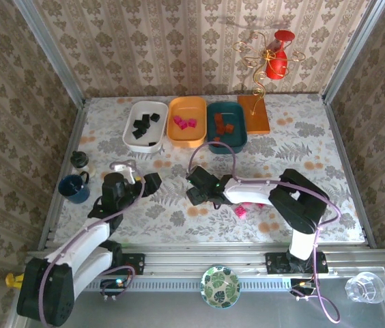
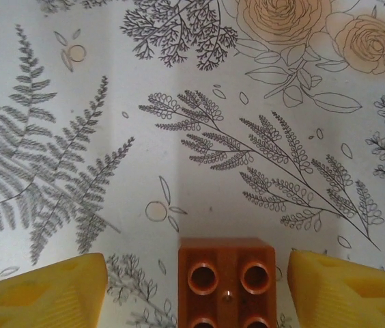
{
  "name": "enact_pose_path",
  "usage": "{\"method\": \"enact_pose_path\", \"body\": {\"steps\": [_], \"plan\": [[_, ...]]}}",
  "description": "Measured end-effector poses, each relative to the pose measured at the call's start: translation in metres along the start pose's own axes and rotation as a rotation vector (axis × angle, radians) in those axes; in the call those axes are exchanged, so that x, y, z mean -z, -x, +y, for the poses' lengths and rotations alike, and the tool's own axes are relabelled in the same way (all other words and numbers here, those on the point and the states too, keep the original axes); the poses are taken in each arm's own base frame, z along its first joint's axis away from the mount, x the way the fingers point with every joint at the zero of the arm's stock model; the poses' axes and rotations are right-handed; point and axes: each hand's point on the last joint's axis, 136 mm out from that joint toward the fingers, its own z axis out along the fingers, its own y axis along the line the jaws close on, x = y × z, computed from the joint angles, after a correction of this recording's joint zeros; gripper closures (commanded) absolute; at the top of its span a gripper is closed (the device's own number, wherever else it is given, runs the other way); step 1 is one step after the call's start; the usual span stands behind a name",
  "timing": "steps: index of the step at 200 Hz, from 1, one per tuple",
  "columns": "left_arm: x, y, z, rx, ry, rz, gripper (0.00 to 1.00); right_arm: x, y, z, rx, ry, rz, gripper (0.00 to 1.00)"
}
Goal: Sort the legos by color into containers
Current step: Pick up the lego from the center of the table, then place the lego in the container.
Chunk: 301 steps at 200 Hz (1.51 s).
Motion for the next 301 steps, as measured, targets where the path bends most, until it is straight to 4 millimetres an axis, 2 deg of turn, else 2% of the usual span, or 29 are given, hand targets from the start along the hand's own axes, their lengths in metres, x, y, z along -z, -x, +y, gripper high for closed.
{"method": "enact_pose_path", "body": {"steps": [20,51,75,95,116,132,143,166,190,203,215,234,251,264,277,301], "plan": [[0.008,-0.009,-0.003,-0.003,-0.016,0.013,0.14,-0.006,-0.002,0.000,0.000,0.000,0.010,0.47],[0.015,-0.011,-0.005,-0.004,-0.018,0.015,0.14,-0.007,0.000,-0.001,0.000,-0.003,0.006,0.63],[0.016,-0.012,-0.005,-0.004,-0.017,0.019,0.11,-0.004,0.005,-0.005,-0.011,-0.004,-0.018,0.66],[0.012,-0.017,-0.004,0.002,-0.023,0.045,0.11,0.011,0.019,-0.020,-0.059,0.001,-0.082,0.67],[0.002,-0.028,-0.006,0.014,-0.044,0.113,0.11,0.039,0.056,-0.050,-0.167,0.015,-0.212,0.67],[-0.007,-0.036,-0.012,0.014,-0.067,0.166,0.11,0.057,0.089,-0.088,-0.278,0.004,-0.333,0.66],[-0.013,-0.037,-0.020,0.009,-0.092,0.191,0.11,0.063,0.104,-0.117,-0.349,-0.019,-0.389,0.66],[-0.024,-0.037,-0.037,-0.015,-0.150,0.213,0.11,0.060,0.128,-0.172,-0.456,-0.088,-0.444,0.66],[-0.030,-0.041,-0.054,-0.041,-0.198,0.234,0.11,0.042,0.152,-0.204,-0.518,-0.128,-0.458,0.66],[-0.032,-0.045,-0.061,-0.053,-0.217,0.247,0.11,0.027,0.161,-0.215,-0.542,-0.138,-0.452,0.65],[-0.032,-0.048,-0.065,-0.060,-0.229,0.254,0.11,0.012,0.168,-0.223,-0.556,-0.144,-0.441,0.59],[-0.033,-0.049,-0.068,-0.064,-0.236,0.257,0.11,-0.008,0.175,-0.230,-0.570,-0.154,-0.413,0.43],[-0.033,-0.048,-0.068,-0.064,-0.237,0.257,0.10,-0.013,0.172,-0.230,-0.569,-0.153,-0.387,0.30],[-0.033,-0.047,-0.069,-0.064,-0.235,0.255,0.10,-0.009,0.169,-0.229,-0.558,-0.150,-0.380,0.25],[-0.033,-0.047,-0.069,-0.065,-0.235,0.254,0.10,0.004,0.161,-0.225,-0.547,-0.147,-0.374,0.23],[-0.036,-0.047,-0.073,-0.069,-0.243,0.261,0.10,0.050,0.129,-0.205,-0.509,-0.142,-0.362,0.20]]}}
